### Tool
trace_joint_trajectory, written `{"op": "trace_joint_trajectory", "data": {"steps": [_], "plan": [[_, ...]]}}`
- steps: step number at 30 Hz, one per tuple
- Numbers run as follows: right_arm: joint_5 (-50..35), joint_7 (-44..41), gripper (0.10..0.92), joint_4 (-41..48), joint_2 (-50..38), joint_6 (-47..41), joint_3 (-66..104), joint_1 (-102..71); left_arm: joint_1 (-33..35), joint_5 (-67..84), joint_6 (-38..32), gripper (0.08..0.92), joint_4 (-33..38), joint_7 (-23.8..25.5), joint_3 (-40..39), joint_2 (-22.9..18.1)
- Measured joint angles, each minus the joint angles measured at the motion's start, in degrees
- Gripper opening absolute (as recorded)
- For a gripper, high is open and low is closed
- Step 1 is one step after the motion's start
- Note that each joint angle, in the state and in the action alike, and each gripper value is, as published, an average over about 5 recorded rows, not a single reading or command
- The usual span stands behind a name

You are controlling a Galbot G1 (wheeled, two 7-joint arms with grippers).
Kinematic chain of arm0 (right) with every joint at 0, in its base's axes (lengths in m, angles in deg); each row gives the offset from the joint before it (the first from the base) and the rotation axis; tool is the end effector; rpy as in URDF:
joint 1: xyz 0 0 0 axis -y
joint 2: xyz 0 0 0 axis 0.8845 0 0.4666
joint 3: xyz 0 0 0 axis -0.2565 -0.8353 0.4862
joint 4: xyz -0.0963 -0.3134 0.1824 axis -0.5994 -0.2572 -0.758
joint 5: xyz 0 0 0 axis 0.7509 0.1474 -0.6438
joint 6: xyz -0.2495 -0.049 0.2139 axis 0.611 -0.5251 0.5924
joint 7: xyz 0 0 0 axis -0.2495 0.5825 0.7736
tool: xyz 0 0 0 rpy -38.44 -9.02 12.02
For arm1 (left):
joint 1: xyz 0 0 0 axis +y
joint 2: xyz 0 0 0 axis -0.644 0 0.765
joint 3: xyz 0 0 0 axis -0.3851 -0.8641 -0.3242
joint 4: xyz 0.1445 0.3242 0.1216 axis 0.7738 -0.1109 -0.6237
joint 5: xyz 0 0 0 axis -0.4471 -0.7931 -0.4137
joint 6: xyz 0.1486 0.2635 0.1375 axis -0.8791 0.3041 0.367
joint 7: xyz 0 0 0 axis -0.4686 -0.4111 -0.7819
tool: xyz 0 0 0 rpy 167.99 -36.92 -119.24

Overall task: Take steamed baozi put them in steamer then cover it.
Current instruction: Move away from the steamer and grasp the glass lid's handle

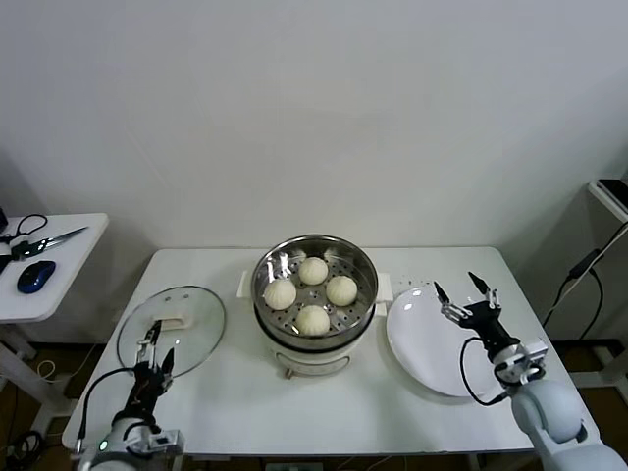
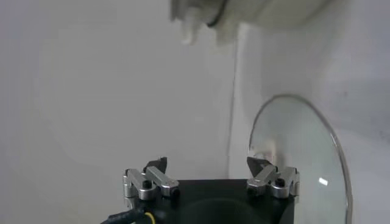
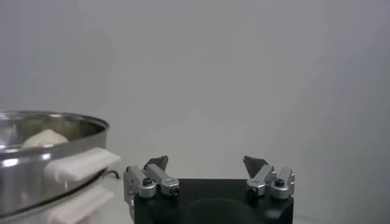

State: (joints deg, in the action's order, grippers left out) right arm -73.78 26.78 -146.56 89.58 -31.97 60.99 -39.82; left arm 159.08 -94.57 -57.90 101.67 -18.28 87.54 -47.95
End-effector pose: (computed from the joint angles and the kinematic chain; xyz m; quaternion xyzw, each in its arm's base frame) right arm 0.2633 -0.1854 -0.3514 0.1136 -0.9916 0.0542 0.0294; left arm 0.1494 0.1093 -0.3677 -0.0212 -0.7027 -0.7032 0.1064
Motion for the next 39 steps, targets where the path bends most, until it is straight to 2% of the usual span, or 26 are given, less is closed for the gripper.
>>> {"op": "trace_joint_trajectory", "data": {"steps": [10,20,39], "plan": [[3.57,-0.42,0.823,1.37,2.17,-0.09,2.60,-2.01,-9.89,-5.23,-1.90,0.823,-13.89,-3.47,-0.16,1.42],[5.91,-0.46,0.823,2.51,3.22,0.15,3.50,-2.55,-18.06,-5.55,-2.35,0.823,-24.56,-6.27,-0.51,1.95],[9.46,-1.50,0.823,4.54,5.10,1.66,4.44,-3.24,-26.50,-3.60,-2.05,0.823,-34.13,-9.58,-1.88,2.29]]}}
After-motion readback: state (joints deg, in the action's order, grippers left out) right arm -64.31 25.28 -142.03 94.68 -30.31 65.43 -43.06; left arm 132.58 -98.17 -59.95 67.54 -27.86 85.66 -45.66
